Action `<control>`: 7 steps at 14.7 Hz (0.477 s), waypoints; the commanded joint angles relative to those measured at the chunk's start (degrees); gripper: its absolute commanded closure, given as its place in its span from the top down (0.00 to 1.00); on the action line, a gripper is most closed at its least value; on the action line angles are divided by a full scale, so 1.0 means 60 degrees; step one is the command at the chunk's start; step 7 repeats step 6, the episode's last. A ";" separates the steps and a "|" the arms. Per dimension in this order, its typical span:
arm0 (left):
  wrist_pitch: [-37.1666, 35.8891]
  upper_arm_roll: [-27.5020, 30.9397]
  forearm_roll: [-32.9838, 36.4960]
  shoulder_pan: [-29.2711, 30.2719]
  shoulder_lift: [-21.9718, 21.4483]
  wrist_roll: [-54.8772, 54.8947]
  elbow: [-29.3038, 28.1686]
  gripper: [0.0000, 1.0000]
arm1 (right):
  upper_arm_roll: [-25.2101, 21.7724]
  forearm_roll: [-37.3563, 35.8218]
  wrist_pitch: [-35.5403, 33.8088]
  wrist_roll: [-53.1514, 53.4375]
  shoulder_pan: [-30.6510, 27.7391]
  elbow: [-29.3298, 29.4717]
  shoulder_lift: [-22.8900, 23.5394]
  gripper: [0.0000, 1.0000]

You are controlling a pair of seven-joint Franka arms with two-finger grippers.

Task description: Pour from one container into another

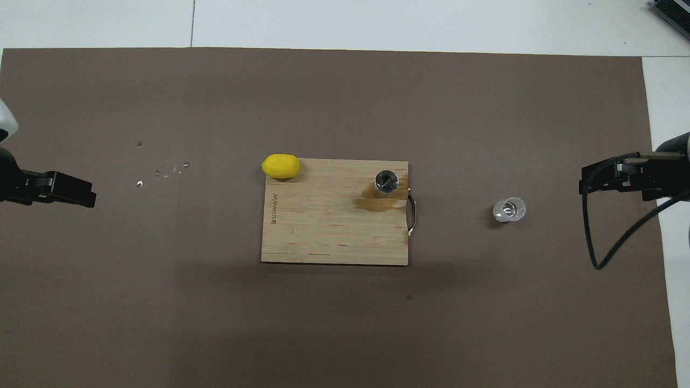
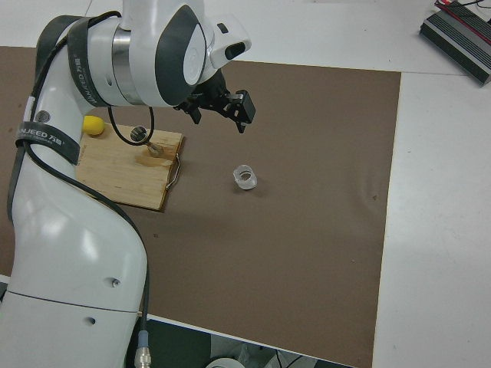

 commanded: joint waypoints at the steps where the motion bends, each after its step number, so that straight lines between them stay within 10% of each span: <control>1: 0.0073 -0.0012 -0.0107 0.0063 -0.0270 -0.0032 -0.0296 1.00 | 0.0025 0.0203 0.0054 0.0285 -0.0037 -0.0437 -0.0348 1.00; 7: 0.0073 -0.0012 -0.0107 0.0063 -0.0270 -0.0047 -0.0296 1.00 | 0.0025 0.0203 0.0054 0.0329 -0.0037 -0.0437 -0.0348 1.00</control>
